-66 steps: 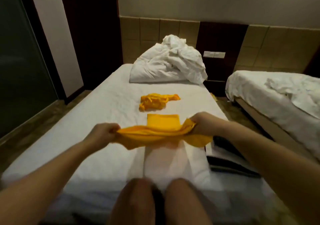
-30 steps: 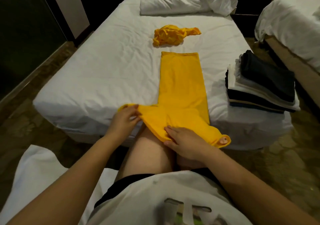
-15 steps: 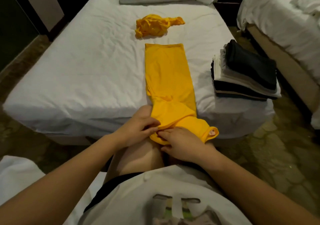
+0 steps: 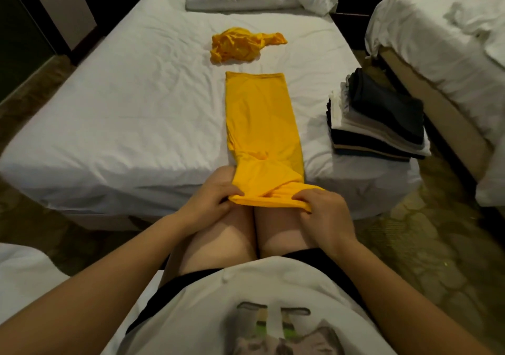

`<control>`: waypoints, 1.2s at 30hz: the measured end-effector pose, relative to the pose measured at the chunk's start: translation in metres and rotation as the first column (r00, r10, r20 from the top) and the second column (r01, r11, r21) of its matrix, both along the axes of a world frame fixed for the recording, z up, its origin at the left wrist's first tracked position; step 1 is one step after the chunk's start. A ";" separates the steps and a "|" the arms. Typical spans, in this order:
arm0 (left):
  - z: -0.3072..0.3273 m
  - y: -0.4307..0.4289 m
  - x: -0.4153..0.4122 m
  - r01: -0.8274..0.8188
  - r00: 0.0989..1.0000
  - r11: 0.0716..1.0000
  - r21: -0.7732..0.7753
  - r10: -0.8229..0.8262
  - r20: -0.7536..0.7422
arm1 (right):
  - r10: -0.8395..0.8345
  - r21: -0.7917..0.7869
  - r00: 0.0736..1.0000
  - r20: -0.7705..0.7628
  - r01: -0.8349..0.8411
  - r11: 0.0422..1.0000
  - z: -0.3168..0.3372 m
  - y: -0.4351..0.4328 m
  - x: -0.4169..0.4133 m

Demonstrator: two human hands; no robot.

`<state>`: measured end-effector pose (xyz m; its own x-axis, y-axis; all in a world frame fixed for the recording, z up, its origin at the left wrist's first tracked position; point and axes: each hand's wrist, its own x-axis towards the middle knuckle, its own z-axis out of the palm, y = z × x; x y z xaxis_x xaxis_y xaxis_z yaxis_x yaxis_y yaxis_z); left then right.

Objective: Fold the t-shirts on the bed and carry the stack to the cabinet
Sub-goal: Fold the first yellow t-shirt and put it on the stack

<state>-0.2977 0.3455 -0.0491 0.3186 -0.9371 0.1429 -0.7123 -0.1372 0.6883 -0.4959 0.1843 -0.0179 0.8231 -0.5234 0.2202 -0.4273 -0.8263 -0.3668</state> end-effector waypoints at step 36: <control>0.052 -0.025 0.014 -0.068 0.519 0.990 0.120 0.138 -0.844 | 0.041 0.561 0.997 -0.065 0.003 0.828 0.022 -0.095 0.017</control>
<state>-0.2840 0.3202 0.0033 0.3512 -0.8847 -0.3067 0.2265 -0.2375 0.9446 -0.4791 0.0890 0.0044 0.8361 -0.5232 -0.1650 -0.4564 -0.4964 -0.7384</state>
